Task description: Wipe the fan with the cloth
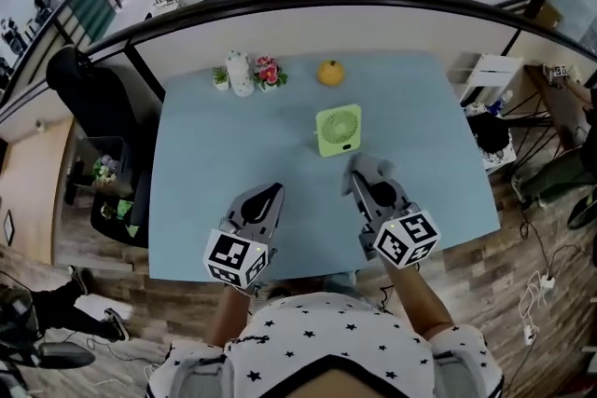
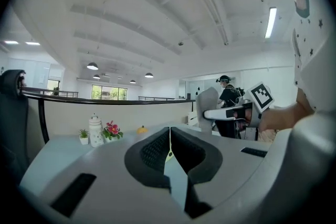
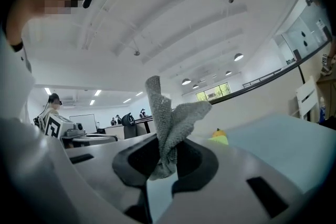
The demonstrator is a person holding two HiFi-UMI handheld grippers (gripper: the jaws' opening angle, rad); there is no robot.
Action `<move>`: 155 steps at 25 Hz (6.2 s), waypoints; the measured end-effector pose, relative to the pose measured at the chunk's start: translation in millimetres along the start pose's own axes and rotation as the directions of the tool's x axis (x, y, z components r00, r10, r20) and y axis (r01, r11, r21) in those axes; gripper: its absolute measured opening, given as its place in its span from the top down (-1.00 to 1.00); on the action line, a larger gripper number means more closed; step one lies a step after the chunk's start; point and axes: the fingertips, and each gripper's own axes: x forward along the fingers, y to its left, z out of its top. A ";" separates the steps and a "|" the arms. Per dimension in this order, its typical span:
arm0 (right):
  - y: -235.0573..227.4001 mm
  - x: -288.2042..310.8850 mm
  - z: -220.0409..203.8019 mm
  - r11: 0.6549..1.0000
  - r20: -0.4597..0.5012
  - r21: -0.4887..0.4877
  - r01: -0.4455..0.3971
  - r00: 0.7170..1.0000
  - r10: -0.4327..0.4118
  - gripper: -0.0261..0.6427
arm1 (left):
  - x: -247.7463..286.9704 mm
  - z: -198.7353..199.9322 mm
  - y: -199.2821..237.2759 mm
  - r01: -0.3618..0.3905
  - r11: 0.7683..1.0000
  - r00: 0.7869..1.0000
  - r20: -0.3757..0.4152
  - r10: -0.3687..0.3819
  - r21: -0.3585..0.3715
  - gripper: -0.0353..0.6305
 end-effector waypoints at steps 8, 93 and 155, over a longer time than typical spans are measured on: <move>-31.8 28.5 2.8 0.992 -0.051 -0.050 -0.113 0.993 0.111 0.78 | 17.6 4.3 -0.7 -0.157 0.988 0.988 -0.015 0.157 -0.015 0.80; -218.7 140.1 -92.2 0.982 -0.325 -0.071 0.173 0.927 -0.187 0.78 | 65.1 -13.6 58.1 -0.281 0.954 0.959 -0.073 0.274 -0.107 0.80; -209.5 135.5 -123.3 0.983 -0.392 -0.108 0.149 0.902 -0.179 0.77 | 57.0 -13.9 52.5 -0.279 0.955 0.959 -0.076 0.272 -0.102 0.80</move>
